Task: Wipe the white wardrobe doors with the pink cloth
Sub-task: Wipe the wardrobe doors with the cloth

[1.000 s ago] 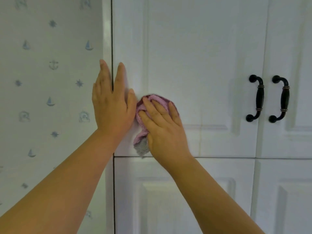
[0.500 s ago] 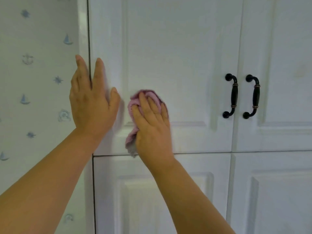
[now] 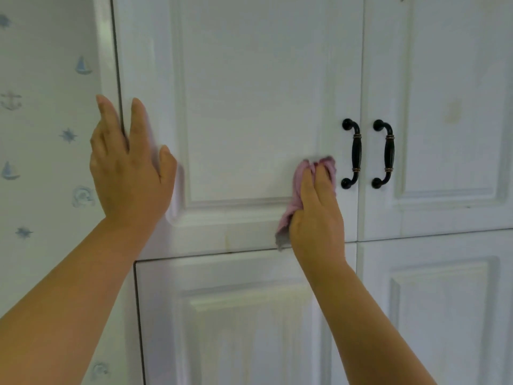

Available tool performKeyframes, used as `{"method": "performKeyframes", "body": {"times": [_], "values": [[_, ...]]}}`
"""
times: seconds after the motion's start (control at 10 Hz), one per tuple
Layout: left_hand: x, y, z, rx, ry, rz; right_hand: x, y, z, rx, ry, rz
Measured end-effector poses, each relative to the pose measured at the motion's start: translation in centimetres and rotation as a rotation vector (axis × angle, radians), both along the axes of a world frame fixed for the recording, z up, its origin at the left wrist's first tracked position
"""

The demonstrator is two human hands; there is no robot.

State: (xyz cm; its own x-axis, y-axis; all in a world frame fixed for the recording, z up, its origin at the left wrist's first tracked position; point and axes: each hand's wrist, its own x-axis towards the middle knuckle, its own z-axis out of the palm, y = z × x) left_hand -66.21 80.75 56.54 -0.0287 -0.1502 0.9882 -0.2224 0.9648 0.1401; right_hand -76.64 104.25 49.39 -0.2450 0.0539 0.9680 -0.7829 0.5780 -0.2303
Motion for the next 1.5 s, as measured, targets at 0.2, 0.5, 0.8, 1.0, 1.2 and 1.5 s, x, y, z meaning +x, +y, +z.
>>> {"method": "performKeyframes", "body": {"times": [0.2, 0.5, 0.8, 1.0, 1.2, 1.5], "values": [[-0.2, 0.1, 0.1, 0.002, 0.015, -0.011, -1.0, -0.1, 8.9, 0.006, -0.001, 0.06], [-0.4, 0.0, 0.3, 0.009, -0.013, 0.005, 2.2, -7.6, -1.5, -0.027, 0.256, 0.245], [0.3, -0.7, 0.2, -0.01, -0.03, -0.059, 4.0, -7.3, -4.2, 0.152, 0.211, 0.225], [0.2, -0.9, -1.0, -0.018, -0.013, -0.083, 1.7, 0.0, -4.5, -0.165, 0.011, 0.055], [0.0, -0.5, -1.0, 0.012, -0.013, -0.039, 7.3, -11.1, -3.8, 0.145, 0.074, 0.374], [0.8, -1.5, -2.2, -0.01, 0.003, -0.222, 2.7, -4.6, -4.6, 0.297, 0.231, 0.279]]}}
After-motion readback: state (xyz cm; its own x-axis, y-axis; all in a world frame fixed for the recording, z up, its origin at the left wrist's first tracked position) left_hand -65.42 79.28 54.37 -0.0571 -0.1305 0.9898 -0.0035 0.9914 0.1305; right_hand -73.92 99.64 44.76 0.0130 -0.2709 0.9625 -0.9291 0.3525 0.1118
